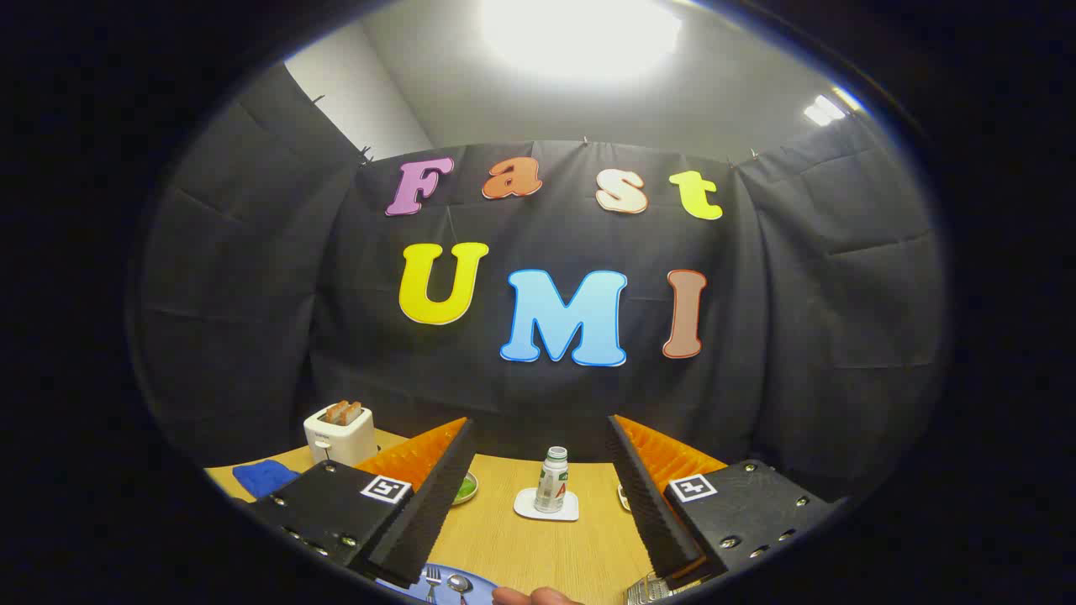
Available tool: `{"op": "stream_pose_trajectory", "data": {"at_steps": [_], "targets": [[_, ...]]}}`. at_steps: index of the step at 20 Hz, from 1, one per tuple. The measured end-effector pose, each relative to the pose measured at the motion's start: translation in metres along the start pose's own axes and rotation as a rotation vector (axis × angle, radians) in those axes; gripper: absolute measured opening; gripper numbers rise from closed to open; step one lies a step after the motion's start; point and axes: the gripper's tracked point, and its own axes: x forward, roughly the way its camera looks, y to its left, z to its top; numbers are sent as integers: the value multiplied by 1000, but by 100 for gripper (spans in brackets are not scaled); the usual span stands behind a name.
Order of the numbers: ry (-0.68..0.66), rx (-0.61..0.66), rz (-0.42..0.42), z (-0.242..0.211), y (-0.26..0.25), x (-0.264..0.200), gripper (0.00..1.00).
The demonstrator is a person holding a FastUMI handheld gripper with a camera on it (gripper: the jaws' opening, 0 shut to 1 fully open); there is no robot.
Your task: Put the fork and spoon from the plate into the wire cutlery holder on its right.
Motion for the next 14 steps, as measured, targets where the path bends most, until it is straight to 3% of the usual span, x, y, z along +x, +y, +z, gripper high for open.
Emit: {"op": "stream_pose_trajectory", "data": {"at_steps": [14], "targets": [[93,-41,70,-30,8,-11,96]]}}
